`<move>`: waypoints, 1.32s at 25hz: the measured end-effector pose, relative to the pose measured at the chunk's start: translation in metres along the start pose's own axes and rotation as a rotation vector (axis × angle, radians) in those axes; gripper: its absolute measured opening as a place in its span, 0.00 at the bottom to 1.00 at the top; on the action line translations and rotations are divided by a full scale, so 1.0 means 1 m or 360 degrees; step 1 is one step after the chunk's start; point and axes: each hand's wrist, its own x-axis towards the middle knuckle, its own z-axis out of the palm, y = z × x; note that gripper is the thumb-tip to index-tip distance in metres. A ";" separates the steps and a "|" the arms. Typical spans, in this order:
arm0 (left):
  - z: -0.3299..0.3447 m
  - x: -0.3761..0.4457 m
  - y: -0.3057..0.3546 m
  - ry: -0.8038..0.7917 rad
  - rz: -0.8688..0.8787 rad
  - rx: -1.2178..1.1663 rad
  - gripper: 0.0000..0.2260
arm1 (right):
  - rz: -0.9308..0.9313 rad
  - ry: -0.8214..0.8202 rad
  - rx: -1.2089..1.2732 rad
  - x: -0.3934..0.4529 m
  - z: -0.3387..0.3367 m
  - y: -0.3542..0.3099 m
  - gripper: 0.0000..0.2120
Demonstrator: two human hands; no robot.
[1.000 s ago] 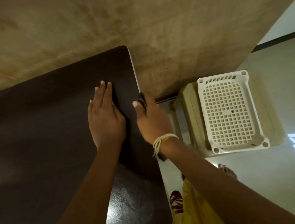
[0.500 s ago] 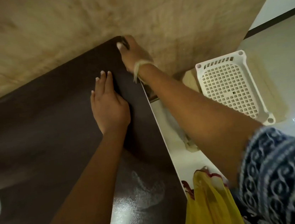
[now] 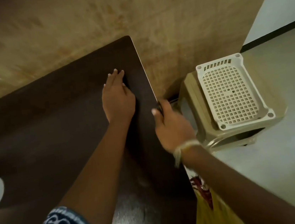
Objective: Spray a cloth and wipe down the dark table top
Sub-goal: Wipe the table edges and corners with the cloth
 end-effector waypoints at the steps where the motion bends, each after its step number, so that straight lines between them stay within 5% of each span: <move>1: -0.004 -0.012 -0.001 -0.0024 0.0049 -0.0048 0.20 | 0.0031 0.0001 -0.0044 0.034 0.002 -0.011 0.18; 6: -0.033 -0.092 -0.010 -0.0165 0.0126 0.0083 0.19 | -0.0093 0.0082 -0.0173 0.116 0.005 -0.043 0.21; 11: -0.070 -0.164 -0.024 -0.0337 0.0177 0.0220 0.21 | -0.0013 0.0056 -0.0220 -0.006 0.006 0.006 0.20; 16: -0.077 -0.199 -0.046 -0.0229 0.0299 0.0112 0.19 | 0.0079 0.0241 -0.0690 -0.170 0.011 0.049 0.18; 21: -0.081 -0.197 -0.056 -0.0309 0.0294 -0.0149 0.16 | 0.0353 0.0561 -0.0958 -0.207 0.027 0.029 0.18; 25: -0.113 -0.214 -0.076 -0.0433 0.0382 -0.0481 0.13 | 0.0672 0.0570 -0.1066 -0.211 0.025 -0.004 0.18; 29: -0.139 -0.225 -0.111 -0.0430 0.0546 -0.0260 0.13 | 0.0438 0.0761 -0.0833 -0.203 0.038 -0.048 0.26; 33: -0.164 -0.217 -0.149 -0.0395 0.0532 -0.0019 0.16 | 0.0123 0.0425 -0.1059 -0.187 0.072 -0.032 0.30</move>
